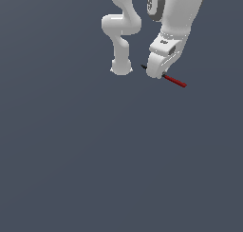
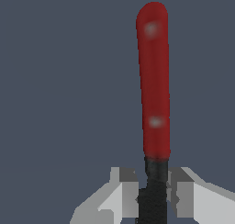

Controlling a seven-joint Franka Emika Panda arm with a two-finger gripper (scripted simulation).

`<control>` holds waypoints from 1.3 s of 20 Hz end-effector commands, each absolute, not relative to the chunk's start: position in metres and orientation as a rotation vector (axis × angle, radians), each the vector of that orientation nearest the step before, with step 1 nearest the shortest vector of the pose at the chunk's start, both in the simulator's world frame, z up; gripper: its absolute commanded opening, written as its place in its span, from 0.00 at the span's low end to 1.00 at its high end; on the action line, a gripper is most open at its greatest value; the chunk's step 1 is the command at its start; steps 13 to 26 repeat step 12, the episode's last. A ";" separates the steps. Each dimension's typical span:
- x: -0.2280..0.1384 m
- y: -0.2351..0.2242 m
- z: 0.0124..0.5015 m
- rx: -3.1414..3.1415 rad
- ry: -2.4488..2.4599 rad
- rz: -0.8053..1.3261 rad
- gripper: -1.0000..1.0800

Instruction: Pick up the object and move it to a goal position.

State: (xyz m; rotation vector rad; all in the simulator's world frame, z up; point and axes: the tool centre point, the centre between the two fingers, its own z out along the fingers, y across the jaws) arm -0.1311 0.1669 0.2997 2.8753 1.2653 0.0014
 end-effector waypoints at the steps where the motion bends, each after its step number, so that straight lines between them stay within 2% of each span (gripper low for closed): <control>1: -0.133 0.174 0.316 2.876 1.264 0.000 0.00; 9: -0.134 0.186 0.343 2.877 1.261 0.000 0.00; 26: -0.134 0.187 0.345 2.877 1.261 0.000 0.00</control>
